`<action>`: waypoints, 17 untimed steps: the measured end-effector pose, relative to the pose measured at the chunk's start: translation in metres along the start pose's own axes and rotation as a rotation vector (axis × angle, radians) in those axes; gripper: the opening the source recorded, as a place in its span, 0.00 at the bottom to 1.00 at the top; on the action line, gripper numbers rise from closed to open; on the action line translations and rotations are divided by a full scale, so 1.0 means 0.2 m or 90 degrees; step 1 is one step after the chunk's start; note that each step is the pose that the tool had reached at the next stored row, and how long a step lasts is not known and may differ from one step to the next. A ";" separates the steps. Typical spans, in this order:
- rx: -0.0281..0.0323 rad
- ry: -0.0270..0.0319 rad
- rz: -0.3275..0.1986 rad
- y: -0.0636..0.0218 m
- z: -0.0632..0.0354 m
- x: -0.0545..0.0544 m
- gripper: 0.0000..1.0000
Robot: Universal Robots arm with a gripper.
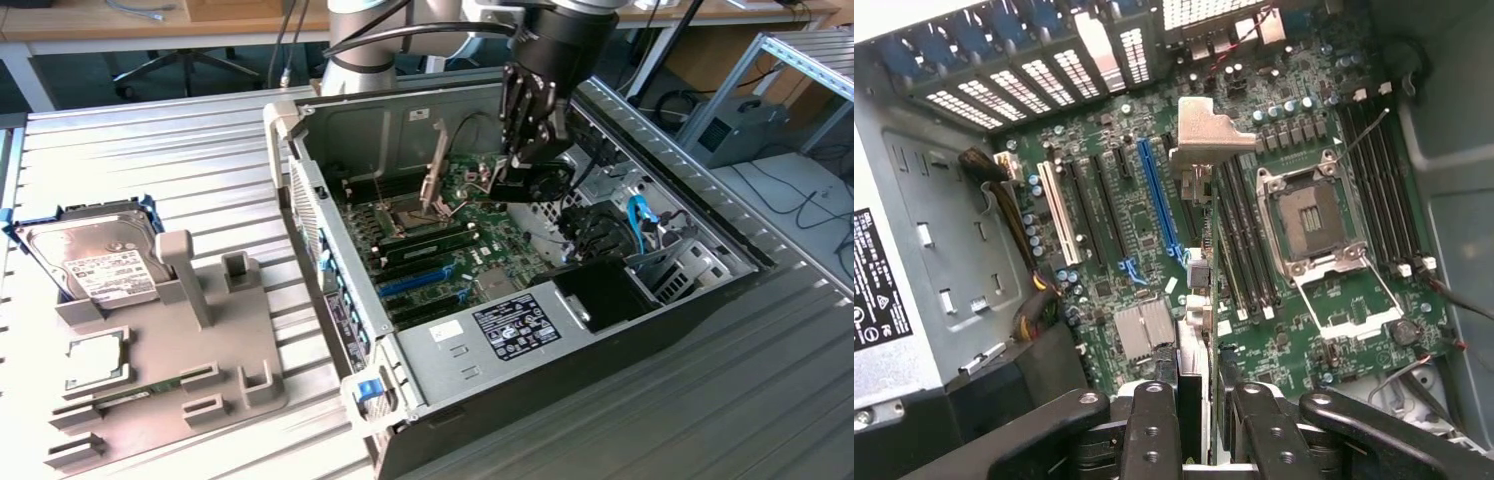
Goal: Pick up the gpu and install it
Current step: 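Insert the gpu into the slot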
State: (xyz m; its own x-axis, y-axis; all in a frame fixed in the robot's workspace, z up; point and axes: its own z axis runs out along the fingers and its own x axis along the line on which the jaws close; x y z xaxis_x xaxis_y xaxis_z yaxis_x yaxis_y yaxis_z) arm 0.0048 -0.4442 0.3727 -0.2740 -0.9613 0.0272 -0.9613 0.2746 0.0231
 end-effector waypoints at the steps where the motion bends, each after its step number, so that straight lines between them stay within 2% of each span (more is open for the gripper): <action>1: 0.0001 0.0000 -0.003 0.000 0.000 0.00 0.26; 17: 0.0013 0.0012 -0.050 -0.004 0.008 0.00 0.26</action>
State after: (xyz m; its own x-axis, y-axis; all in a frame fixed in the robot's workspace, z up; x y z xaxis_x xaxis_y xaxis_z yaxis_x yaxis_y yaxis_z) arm 0.0056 -0.4442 0.3710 -0.1983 -0.9798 0.0272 -0.9797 0.1990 0.0231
